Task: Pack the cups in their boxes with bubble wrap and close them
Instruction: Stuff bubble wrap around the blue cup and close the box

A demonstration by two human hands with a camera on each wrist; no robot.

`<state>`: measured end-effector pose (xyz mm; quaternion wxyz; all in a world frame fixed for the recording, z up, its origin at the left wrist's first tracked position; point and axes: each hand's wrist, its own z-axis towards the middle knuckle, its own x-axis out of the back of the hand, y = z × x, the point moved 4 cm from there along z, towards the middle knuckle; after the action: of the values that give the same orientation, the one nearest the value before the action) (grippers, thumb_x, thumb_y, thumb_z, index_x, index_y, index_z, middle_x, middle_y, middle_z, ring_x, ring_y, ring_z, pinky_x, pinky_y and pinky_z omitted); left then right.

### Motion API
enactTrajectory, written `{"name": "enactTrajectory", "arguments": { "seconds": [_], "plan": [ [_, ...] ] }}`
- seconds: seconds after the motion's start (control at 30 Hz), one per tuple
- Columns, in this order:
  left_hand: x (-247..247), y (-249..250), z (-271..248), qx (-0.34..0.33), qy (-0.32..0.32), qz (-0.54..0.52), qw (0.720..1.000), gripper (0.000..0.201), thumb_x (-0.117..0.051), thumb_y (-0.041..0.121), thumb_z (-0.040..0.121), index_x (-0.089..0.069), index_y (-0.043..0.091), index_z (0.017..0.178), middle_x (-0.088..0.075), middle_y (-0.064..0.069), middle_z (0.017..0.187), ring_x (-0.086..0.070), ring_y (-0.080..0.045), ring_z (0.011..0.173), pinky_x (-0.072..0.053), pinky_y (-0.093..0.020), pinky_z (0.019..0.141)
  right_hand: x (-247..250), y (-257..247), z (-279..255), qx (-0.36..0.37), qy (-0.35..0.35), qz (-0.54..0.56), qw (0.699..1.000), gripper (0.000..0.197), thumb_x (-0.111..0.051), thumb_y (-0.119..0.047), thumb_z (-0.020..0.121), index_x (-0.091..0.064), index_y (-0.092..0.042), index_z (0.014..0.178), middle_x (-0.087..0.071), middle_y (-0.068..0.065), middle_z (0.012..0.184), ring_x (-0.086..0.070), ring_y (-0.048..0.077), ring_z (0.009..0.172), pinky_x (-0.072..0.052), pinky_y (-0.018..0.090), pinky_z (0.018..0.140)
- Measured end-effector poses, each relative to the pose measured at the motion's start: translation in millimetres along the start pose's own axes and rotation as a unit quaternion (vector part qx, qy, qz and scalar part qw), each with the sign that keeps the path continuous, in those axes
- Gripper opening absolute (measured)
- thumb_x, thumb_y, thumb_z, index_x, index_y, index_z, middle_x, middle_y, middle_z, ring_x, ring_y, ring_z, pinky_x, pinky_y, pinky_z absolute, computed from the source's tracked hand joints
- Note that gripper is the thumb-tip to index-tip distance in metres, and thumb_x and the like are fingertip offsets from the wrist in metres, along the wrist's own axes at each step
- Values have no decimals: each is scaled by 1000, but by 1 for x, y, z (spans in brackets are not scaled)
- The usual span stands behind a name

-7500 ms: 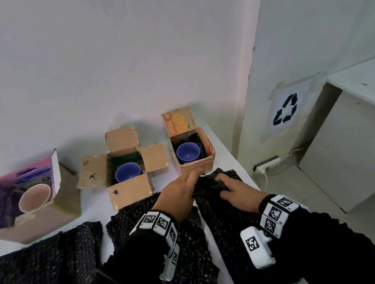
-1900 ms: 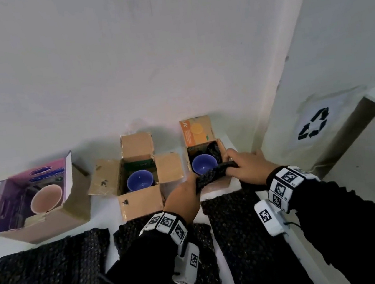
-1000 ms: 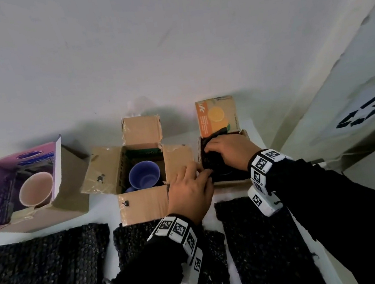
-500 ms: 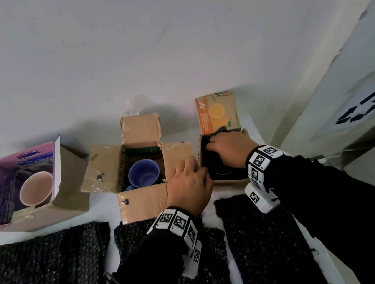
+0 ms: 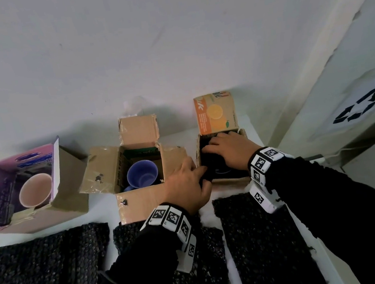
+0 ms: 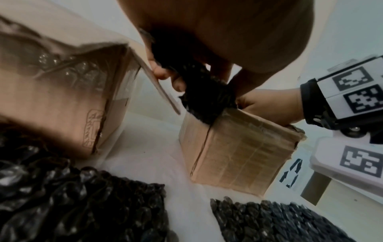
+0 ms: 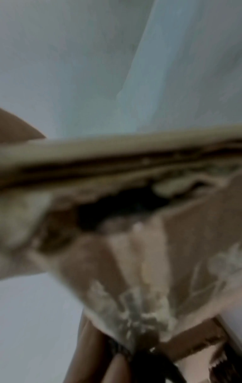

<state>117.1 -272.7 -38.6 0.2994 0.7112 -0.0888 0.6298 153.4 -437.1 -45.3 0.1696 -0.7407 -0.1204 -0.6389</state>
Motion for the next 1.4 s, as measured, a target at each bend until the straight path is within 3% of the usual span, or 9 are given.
{"name": "enactTrajectory", "arguments": {
  "seconds": [0.13, 0.3, 0.43, 0.6, 0.83, 1.03, 1.17, 1.3, 1.4],
  "plan": [
    [4, -5, -2, -29, 51, -100, 993, 42, -53, 36, 82, -56, 29, 123, -54, 2, 104, -60, -20, 75, -52, -36, 60, 5, -1, -3, 8, 52, 68, 996, 36, -51, -23, 88, -56, -27, 123, -59, -3, 122, -51, 19, 109, -42, 36, 88],
    [8, -9, -13, -40, 143, -183, 972, 25, -71, 21, 78, -57, 20, 99, -57, 6, 96, -57, -13, 74, -52, -35, 61, 7, -3, -11, 24, 84, 115, 989, 27, -53, -22, 90, -64, -24, 115, -64, -6, 119, -58, 17, 109, -46, 36, 90],
    [9, -10, -16, -67, 175, -199, 962, 17, -75, 14, 77, -65, 14, 91, -56, 3, 94, -57, -10, 79, -52, -29, 68, 6, -6, -4, 31, 46, 80, 995, 32, -45, -31, 95, -63, -29, 121, -60, -11, 125, -51, 12, 117, -34, 37, 94],
    [14, -7, -20, -96, 149, -210, 962, 27, -67, 17, 77, -71, 17, 103, -51, 1, 104, -56, -11, 93, -51, -25, 77, 9, -10, 4, 7, -6, 32, 999, 33, -42, -37, 96, -57, -34, 125, -53, -9, 126, -45, 15, 117, -33, 44, 95],
    [16, -17, -21, -44, 142, -233, 961, 31, -71, 11, 77, -60, 20, 105, -57, 7, 102, -58, -6, 87, -52, -30, 77, 4, -13, 16, -83, 15, 87, 993, 15, -62, -42, 84, -57, -30, 93, -56, -8, 104, -48, 19, 108, -35, 43, 87],
    [8, -17, -21, -69, 90, -184, 976, 37, -70, 37, 78, -68, 23, 112, -56, 7, 109, -58, -9, 93, -52, -27, 81, 6, -8, 14, -111, 37, 81, 990, 18, -62, -47, 82, -57, -30, 86, -60, -9, 98, -50, 19, 104, -35, 42, 88],
    [7, -17, -20, -69, 81, -166, 980, 40, -74, 35, 78, -69, 20, 114, -54, 5, 110, -58, -10, 92, -48, -22, 81, 7, -11, 18, -134, 11, 79, 988, 17, -62, -43, 80, -59, -27, 85, -59, -7, 94, -46, 19, 101, -33, 44, 87],
    [7, -16, -18, -69, 64, -144, 985, 38, -73, 31, 80, -68, 18, 116, -52, 3, 112, -57, -10, 90, -46, -20, 79, 13, -13, 16, -153, 59, 110, 980, 22, -70, -41, 77, -56, -25, 76, -60, -6, 83, -55, 19, 86, -42, 37, 76],
    [5, -15, -17, -79, 63, -146, 984, 34, -72, 26, 81, -69, 16, 114, -53, 1, 112, -58, -12, 89, -51, -27, 81, 7, -9, 7, -130, 64, 120, 982, 12, -64, -43, 85, -65, -31, 87, -67, -9, 96, -53, 19, 98, -38, 38, 86]
  ]
}}
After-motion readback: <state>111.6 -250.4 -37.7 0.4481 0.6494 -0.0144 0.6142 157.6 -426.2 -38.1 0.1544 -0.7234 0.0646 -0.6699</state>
